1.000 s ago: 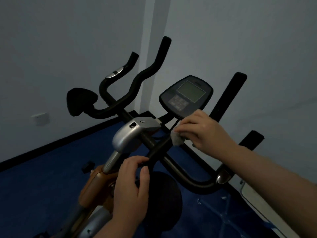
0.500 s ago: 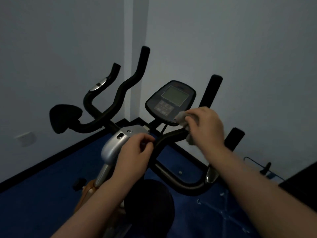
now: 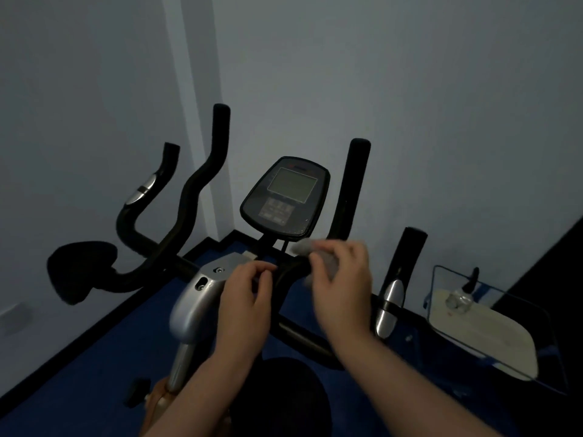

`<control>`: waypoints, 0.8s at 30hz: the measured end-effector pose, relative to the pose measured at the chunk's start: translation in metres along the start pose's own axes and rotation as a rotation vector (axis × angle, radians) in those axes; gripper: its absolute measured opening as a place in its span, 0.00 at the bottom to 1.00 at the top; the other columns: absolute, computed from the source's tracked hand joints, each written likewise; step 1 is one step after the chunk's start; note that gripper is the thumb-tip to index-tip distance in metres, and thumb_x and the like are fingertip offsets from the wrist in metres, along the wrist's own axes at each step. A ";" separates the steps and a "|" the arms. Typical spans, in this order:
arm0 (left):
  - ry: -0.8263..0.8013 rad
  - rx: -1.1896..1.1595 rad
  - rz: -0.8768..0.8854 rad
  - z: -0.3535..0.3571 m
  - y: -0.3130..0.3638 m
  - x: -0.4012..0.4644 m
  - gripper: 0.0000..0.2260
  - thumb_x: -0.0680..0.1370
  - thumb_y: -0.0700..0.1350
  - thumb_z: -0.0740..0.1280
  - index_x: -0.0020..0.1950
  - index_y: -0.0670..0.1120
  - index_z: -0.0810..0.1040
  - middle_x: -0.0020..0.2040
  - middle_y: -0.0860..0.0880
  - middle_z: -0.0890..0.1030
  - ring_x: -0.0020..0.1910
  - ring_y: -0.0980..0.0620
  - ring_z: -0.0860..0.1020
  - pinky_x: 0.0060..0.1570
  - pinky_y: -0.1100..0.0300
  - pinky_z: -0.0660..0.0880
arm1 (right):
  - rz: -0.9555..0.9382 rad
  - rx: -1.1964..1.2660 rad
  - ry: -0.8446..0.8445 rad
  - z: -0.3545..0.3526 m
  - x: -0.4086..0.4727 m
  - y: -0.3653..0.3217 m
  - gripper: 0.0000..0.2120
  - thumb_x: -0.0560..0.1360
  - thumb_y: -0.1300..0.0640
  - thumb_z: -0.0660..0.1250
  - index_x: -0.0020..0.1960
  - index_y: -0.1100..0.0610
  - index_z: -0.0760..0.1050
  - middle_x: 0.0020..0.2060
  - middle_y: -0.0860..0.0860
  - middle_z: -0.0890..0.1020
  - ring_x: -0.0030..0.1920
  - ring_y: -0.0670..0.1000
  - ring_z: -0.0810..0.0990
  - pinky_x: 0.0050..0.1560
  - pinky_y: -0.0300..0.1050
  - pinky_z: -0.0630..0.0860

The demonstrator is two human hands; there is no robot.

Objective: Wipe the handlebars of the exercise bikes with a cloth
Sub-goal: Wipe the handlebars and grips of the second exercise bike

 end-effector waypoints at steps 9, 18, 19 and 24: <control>-0.033 -0.002 0.078 0.000 -0.001 -0.003 0.08 0.78 0.40 0.62 0.50 0.53 0.77 0.47 0.57 0.77 0.49 0.61 0.75 0.48 0.72 0.69 | 0.170 0.137 0.241 -0.001 0.021 0.004 0.02 0.78 0.57 0.63 0.49 0.51 0.72 0.50 0.46 0.71 0.46 0.28 0.70 0.44 0.20 0.67; -0.098 -0.047 0.125 -0.002 0.002 0.000 0.08 0.78 0.42 0.62 0.51 0.56 0.75 0.47 0.61 0.74 0.50 0.56 0.74 0.51 0.57 0.73 | 0.061 -0.027 0.226 -0.014 0.036 -0.003 0.04 0.75 0.61 0.67 0.48 0.52 0.76 0.49 0.47 0.72 0.45 0.40 0.72 0.45 0.18 0.64; -0.104 -0.041 0.127 -0.001 0.002 0.000 0.08 0.78 0.42 0.62 0.52 0.55 0.75 0.47 0.61 0.74 0.51 0.55 0.74 0.51 0.56 0.73 | 0.037 -0.059 0.232 -0.017 0.044 -0.002 0.04 0.76 0.60 0.67 0.49 0.53 0.78 0.49 0.48 0.72 0.45 0.41 0.72 0.45 0.18 0.64; -0.132 -0.071 0.080 -0.001 0.001 0.008 0.08 0.78 0.41 0.62 0.50 0.53 0.76 0.47 0.58 0.76 0.49 0.56 0.75 0.48 0.61 0.71 | -0.080 -0.167 0.127 -0.004 0.003 0.003 0.09 0.76 0.59 0.68 0.55 0.53 0.80 0.46 0.47 0.71 0.42 0.38 0.72 0.46 0.21 0.66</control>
Point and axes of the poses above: each hand's wrist, its own x-axis towards the middle knuckle, its own z-axis out of the palm, y = z × x, the point moved 3 cm from there along x, towards the middle knuckle
